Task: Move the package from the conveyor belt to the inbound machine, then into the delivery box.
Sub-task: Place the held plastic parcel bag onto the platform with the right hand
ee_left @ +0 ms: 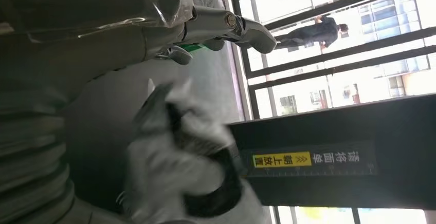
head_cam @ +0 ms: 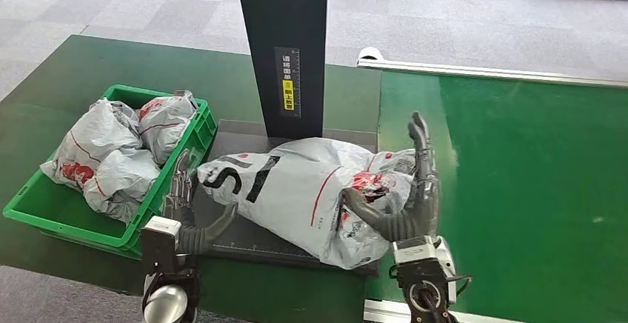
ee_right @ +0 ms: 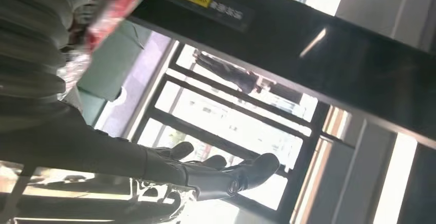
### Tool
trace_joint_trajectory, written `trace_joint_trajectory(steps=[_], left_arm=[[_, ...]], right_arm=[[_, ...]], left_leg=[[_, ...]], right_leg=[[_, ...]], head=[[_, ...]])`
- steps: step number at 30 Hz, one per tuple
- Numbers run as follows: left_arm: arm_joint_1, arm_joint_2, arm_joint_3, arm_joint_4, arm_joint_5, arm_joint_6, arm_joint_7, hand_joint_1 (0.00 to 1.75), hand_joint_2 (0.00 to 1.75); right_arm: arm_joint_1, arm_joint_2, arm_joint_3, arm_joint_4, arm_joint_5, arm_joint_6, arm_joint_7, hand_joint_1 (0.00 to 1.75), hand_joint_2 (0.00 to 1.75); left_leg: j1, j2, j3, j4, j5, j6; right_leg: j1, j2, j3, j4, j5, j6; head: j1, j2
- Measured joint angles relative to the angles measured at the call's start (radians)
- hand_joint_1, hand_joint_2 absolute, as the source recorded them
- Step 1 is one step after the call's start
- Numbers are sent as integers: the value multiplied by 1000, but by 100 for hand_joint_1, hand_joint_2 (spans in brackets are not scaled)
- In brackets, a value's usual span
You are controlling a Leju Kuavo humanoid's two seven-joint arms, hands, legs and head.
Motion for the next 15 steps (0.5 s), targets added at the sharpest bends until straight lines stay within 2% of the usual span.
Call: trace_joint_trajectory(steps=[4,10,12,15], left_arm=[[-33,1,-109,6,-295,-73,99,0,175],[-50,7,-168,31,-456,-86,168,0,175],[-56,9,-187,54,-525,-69,189,0,175],[-62,9,-195,86,-547,-32,196,0,175]], right_arm=[[103,5,-184,-277,-410,29,-87,0,175],[126,20,-281,-339,-446,59,-92,0,175],[136,23,-310,-346,-456,64,-92,0,175],[160,23,-348,-353,-457,65,-93,0,175]], left_leg=[[0,0,1,0,0,0],[0,-1,1,0,0,0],[0,-1,1,0,0,0],[0,0,1,0,0,0]], right_leg=[[0,0,1,0,0,0],[0,0,1,0,0,0],[0,0,1,0,0,0],[0,0,1,0,0,0]], head=[[0,0],[-1,0],[0,0],[0,0]])
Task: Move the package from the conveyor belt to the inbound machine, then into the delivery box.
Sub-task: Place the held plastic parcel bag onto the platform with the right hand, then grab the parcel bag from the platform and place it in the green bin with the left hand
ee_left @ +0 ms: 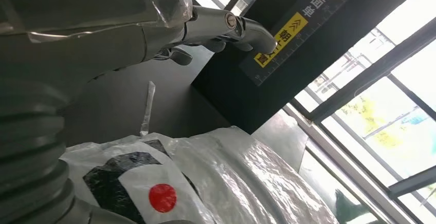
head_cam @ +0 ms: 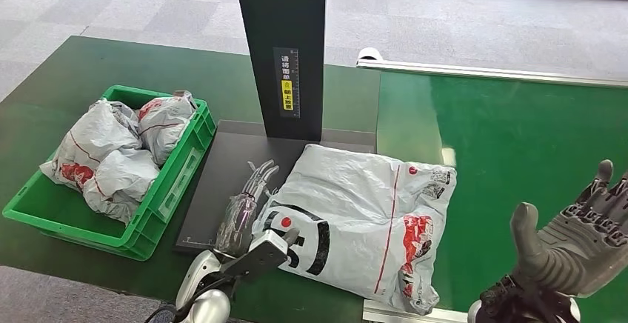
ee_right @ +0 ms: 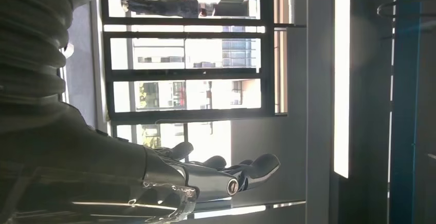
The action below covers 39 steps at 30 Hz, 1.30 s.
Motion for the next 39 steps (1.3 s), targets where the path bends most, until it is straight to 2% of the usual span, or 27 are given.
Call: trace_joint_trajectory(steps=[6,10,15,20,23,24,27,28,29,34,39], left_arm=[[-6,3,1,23,27,-1,-12,0,175],[-7,13,-2,14,58,-71,-45,0,175],[-33,16,-90,38,-73,-109,-27,0,175],[-130,-24,-218,246,-235,-41,81,0,175],[-198,-53,-252,417,-282,16,125,1,175],[-217,-60,-255,468,-291,33,131,35,175],[-261,-77,-259,580,-307,55,133,162,175],[-274,-82,-260,607,-313,57,133,172,175],[-285,-85,-262,630,-318,59,134,174,175],[-322,-97,-260,709,-326,78,128,175,175],[-329,-101,-229,725,-286,86,88,175,175]], right_arm=[[21,1,-30,-5,-1,0,-2,0,175],[27,1,-35,-4,-2,2,-2,0,175],[20,5,-33,7,6,20,-1,0,175],[9,16,-29,10,19,22,7,0,175],[12,17,-29,10,18,19,9,0,175],[14,17,-29,11,16,18,9,0,175],[19,16,-29,13,11,16,9,0,175],[19,16,-29,14,11,15,9,0,175],[19,16,-29,15,11,14,9,0,175],[19,16,-27,18,14,13,21,0,175],[19,16,-27,21,20,13,35,0,175]], left_leg=[[0,0,0,0,0,0],[0,0,0,0,0,0],[0,0,0,0,0,0],[-1,-1,0,0,0,0],[-1,0,1,0,0,0],[-1,0,1,0,0,0],[-1,-1,1,0,0,0],[-1,-1,1,0,0,0],[-1,-1,2,0,0,0],[-1,-1,4,-1,0,0],[-1,-1,8,-1,0,1]], right_leg=[[0,0,0,0,0,0],[0,0,0,0,0,0],[0,0,0,0,0,0],[-1,-1,1,0,0,0],[-1,0,1,0,0,0],[-1,0,1,0,0,0],[-1,-1,2,0,0,0],[-1,-1,2,0,0,0],[-1,-1,3,0,0,0],[-1,-1,7,0,0,0],[-1,-1,10,0,1,0]], head=[[0,0],[0,0],[0,0],[0,0],[0,0],[0,0],[0,0],[0,0],[0,0],[0,0],[0,0]])
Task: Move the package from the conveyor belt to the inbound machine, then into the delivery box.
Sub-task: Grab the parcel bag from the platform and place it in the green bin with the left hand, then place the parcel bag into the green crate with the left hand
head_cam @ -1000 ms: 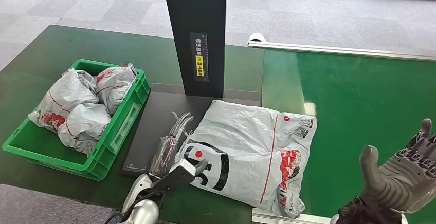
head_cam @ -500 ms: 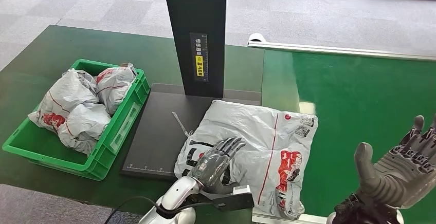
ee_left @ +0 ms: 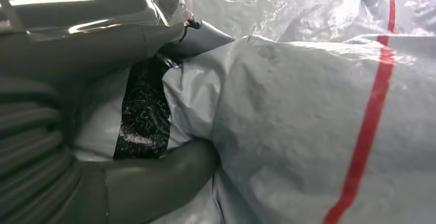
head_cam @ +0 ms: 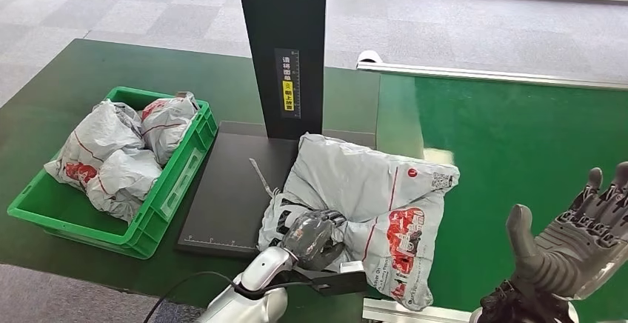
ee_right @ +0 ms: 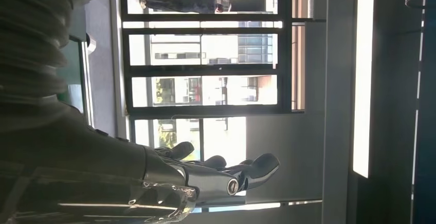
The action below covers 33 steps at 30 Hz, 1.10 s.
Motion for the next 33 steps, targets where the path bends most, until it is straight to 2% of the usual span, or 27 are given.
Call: trace_joint_trajectory(steps=[4,8,11,14,19,24,28,30,33], left_arm=[[0,-2,26,-4,55,-10,-52,175,175],[44,6,75,-93,220,-60,-189,175,175],[115,28,87,-262,355,-72,-263,175,175],[178,61,89,-487,478,-60,-298,175,175],[257,135,116,-866,573,35,-329,175,175],[305,180,180,-1104,596,114,-349,175,175],[324,193,267,-1175,575,271,-338,175,175],[326,200,350,-1177,550,327,-296,175,175],[299,213,512,-1094,434,351,-158,175,175]], right_arm=[[0,0,0,3,1,0,3,0,175],[0,-1,0,8,-2,-4,3,0,175],[0,-2,-1,13,-8,-16,3,0,175],[1,-2,-2,15,-15,-27,3,0,175],[18,-3,-7,16,-28,-43,-5,0,175],[38,-2,-14,16,-31,-51,-15,0,175],[53,0,-16,14,-31,-53,-16,0,175],[64,2,-16,12,-29,-51,-16,0,175],[75,3,-16,11,-26,-47,-16,0,175]], left_leg=[[0,0,1,0,0,0],[0,0,0,0,0,0],[0,0,-3,0,1,0],[0,0,-6,0,0,0],[0,0,-8,0,0,0],[1,0,-8,0,0,-1],[1,0,-7,0,0,-1],[1,0,-7,0,0,-1],[1,0,-6,0,0,-1]], right_leg=[[0,0,1,0,0,0],[0,0,-1,1,0,0],[0,0,-5,1,0,0],[0,0,-8,1,0,0],[0,0,-10,1,-1,0],[1,0,-10,1,-1,-1],[1,0,-9,1,-1,-1],[1,0,-9,1,-1,-1],[1,0,-9,1,-1,-1]], head=[[0,0],[0,0],[0,0],[0,0],[0,0],[0,0],[0,0],[0,0],[0,0]])
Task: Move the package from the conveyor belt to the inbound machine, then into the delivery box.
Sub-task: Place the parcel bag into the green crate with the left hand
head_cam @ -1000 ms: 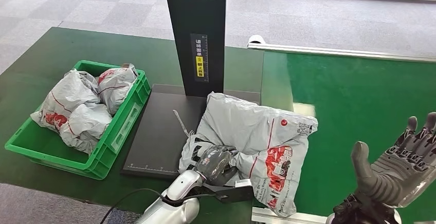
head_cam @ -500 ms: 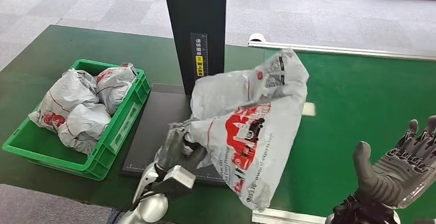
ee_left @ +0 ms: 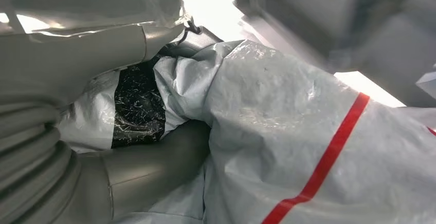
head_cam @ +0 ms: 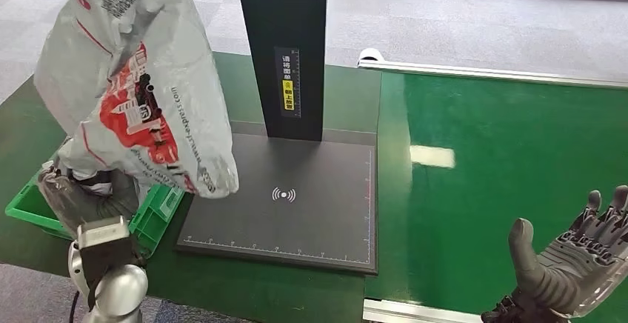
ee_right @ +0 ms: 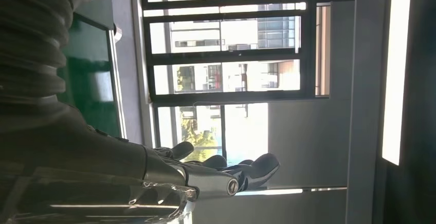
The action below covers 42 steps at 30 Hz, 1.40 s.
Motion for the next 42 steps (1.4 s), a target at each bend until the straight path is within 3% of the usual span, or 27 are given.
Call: trace_joint_trajectory(steps=[5,10,13,17,21,24,29,35,39,42], left_arm=[[-108,51,261,288,-210,-23,200,175,175],[-207,105,405,555,-384,-80,390,175,175],[-253,127,457,675,-410,-86,416,168,175],[-302,142,499,773,-409,-91,425,0,175],[-316,142,525,801,-319,-100,346,0,175],[-295,125,529,761,-212,-112,257,0,175],[-256,100,527,686,-111,-127,196,0,175],[-170,59,471,467,210,-184,43,0,175],[-95,38,388,253,439,-327,-44,0,175],[-42,35,325,108,631,-560,-142,0,175]], right_arm=[[6,0,0,0,1,4,1,0,175],[6,1,0,0,8,15,14,0,175],[5,1,0,0,11,15,21,0,175],[-1,1,0,2,15,15,26,0,175],[-5,1,-1,10,17,9,28,0,175],[-5,1,0,16,18,-2,29,0,175],[-5,1,0,26,19,-12,29,0,175],[-6,0,1,30,18,-26,28,0,175],[-6,-1,0,37,11,-16,25,0,175],[-16,-7,0,52,-7,14,26,0,175]], left_leg=[[0,4,1,0,1,-1],[0,4,1,0,1,-1],[0,4,1,0,0,-1],[0,3,2,0,0,-2],[0,3,5,-1,0,-3],[0,3,6,0,1,-3],[0,3,4,0,1,-3],[0,3,1,0,1,-3],[0,3,0,0,0,-3],[0,3,-1,0,0,-3]], right_leg=[[0,3,-1,2,1,-1],[0,3,-1,2,1,-1],[0,3,-1,2,1,-1],[0,3,1,2,0,-1],[0,3,3,3,0,-2],[0,3,2,4,0,-2],[0,3,2,5,0,-2],[0,3,-2,4,0,-2],[0,3,-3,4,0,-2],[0,3,-3,4,0,-2]], head=[[0,0],[0,0],[0,0],[0,0],[0,0],[0,0],[0,0],[0,0],[0,0],[0,0]])
